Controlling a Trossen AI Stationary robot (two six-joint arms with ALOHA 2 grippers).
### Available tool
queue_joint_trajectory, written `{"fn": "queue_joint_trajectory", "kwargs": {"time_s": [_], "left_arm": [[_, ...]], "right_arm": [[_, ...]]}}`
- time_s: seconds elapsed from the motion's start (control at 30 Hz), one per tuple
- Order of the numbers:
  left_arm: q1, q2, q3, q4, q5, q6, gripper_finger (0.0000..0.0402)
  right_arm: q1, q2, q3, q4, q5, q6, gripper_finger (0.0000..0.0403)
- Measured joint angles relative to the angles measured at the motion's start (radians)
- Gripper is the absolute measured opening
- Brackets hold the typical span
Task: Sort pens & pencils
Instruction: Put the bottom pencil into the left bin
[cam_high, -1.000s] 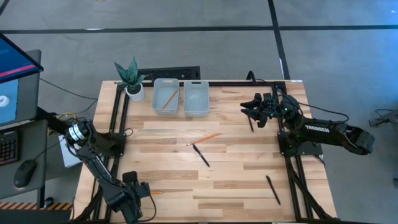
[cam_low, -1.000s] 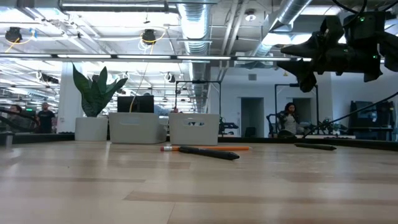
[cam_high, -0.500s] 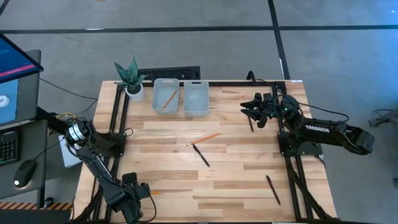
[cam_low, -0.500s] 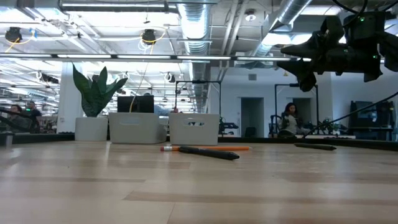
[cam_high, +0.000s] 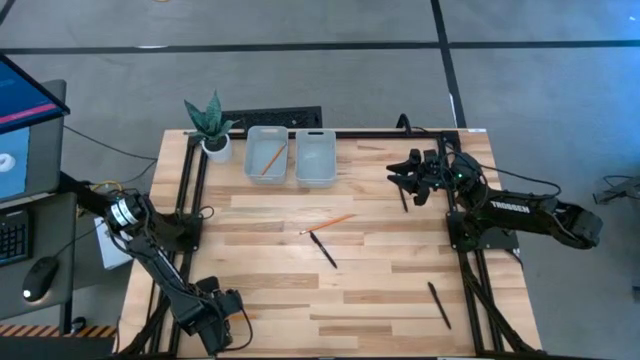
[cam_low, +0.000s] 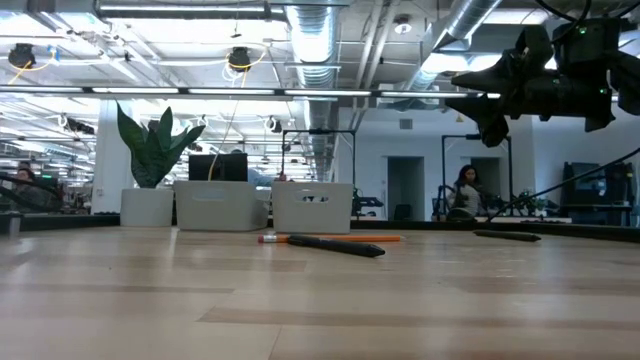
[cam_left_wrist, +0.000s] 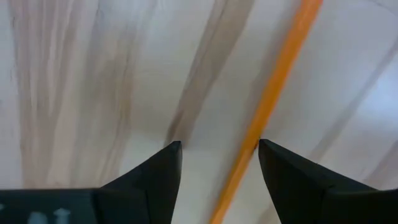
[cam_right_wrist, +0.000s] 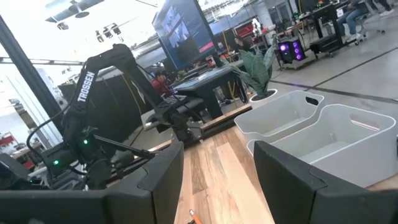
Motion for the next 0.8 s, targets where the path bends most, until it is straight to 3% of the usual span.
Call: {"fn": "queue_joint_trajectory", "kwargs": {"time_s": [0.37,0.8], "left_arm": [[0.001,-0.007,-0.041,0.075,0.087,0.122,0.0195],[0.017,-0.004,-0.047,0.059,0.074,0.125,0.0121]], "right_arm": [[0.001,0.000,0.000,0.002,0.026,-0.024,0.0217],[0.001,0.000,0.000,0.001,0.026,-0.026,0.0217]]}}
